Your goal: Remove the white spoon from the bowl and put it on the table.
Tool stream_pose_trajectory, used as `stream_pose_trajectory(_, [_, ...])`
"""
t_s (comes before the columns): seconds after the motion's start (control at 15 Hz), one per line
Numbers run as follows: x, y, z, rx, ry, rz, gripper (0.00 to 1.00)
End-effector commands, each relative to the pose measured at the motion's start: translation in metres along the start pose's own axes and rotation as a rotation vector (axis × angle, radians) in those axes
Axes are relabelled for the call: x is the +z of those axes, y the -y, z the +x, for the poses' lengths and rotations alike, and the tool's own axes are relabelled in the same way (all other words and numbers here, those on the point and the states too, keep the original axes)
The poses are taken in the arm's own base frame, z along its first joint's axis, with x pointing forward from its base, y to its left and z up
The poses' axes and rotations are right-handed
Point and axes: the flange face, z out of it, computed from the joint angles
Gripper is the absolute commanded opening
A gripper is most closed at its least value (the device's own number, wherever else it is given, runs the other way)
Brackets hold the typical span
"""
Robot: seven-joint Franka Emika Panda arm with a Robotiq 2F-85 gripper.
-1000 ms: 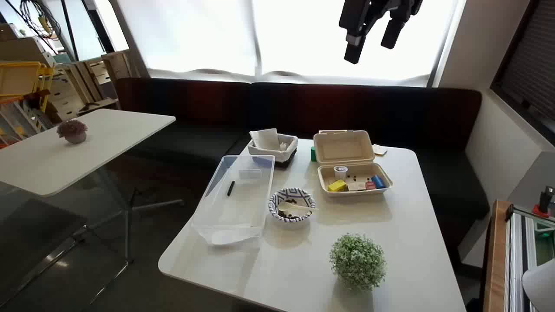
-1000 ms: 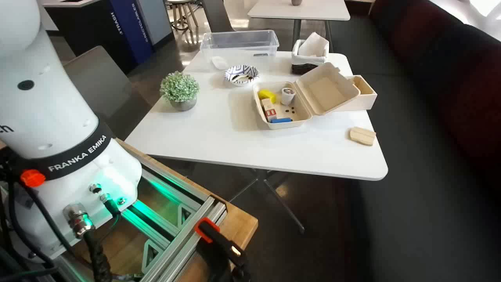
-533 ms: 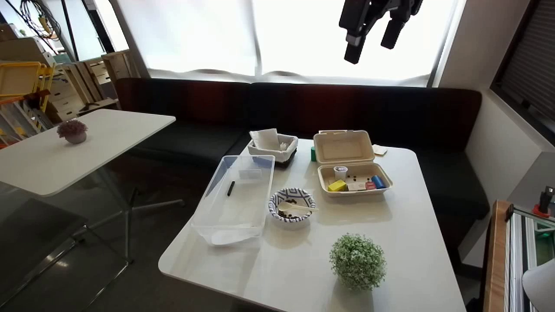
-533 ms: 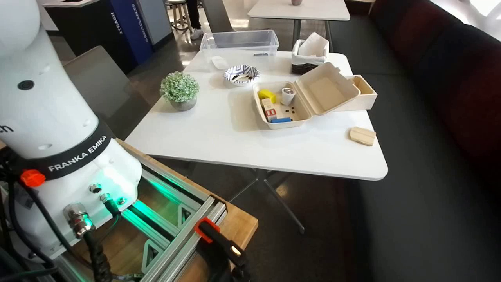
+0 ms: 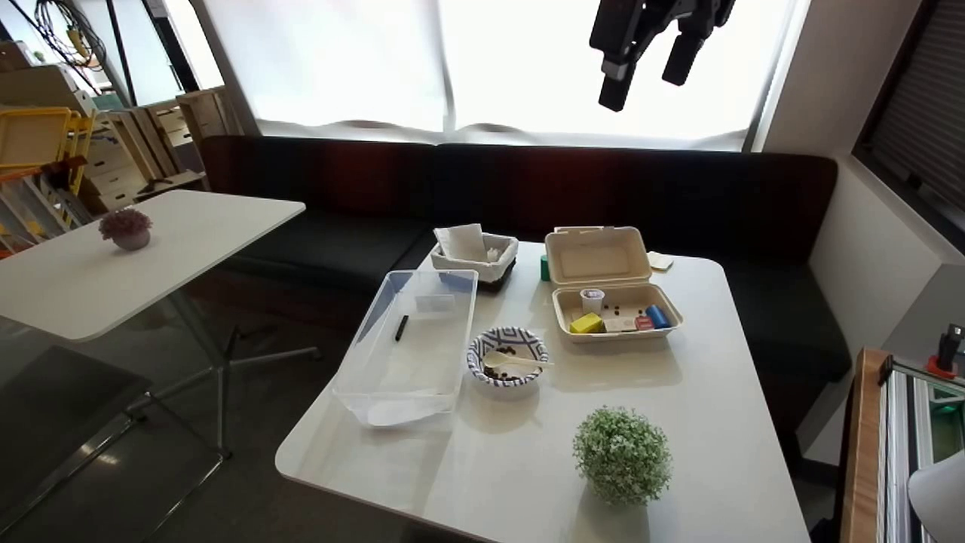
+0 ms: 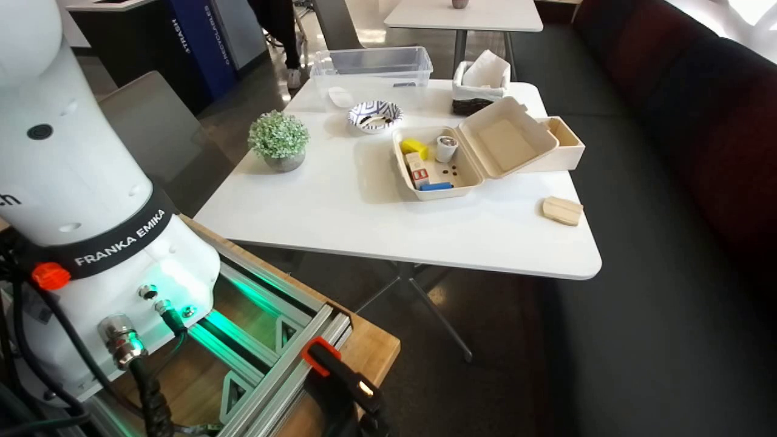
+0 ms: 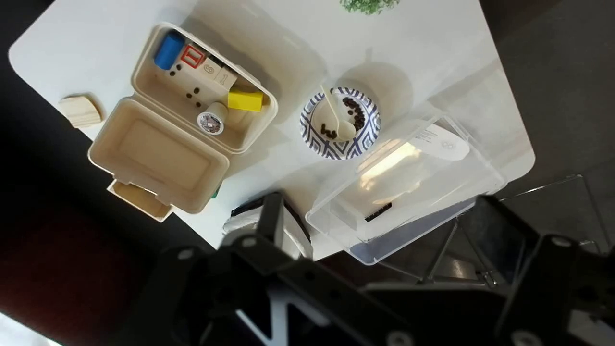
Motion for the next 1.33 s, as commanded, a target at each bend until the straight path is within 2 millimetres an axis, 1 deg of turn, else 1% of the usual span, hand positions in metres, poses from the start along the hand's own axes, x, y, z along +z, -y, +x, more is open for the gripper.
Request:
stream_pose_trajectory(0.0, [0.02,0.008,0.014,-0.005,0.033,-0.02,1.0])
stream_pose_trajectory(0.27, [0.058,0.013,0.03,-0.019,0.084,-0.04,1.0])
stream_pose_trajectory(0.4, [0.078,0.007,0.043,-0.03,0.108,-0.044,1.0])
stream_pose_trajectory(0.6, [0.114,-0.012,0.061,-0.041,0.166,-0.025,1.0])
stream_pose_trajectory(0.73, [0.135,-0.015,0.068,-0.062,0.173,-0.011,1.0])
stream_pose_trajectory(1.0, [0.188,-0.001,0.074,-0.202,0.216,-0.017,1.0])
stream_pose_trajectory(1.27, [0.245,0.012,0.081,-0.281,0.222,-0.05,1.0])
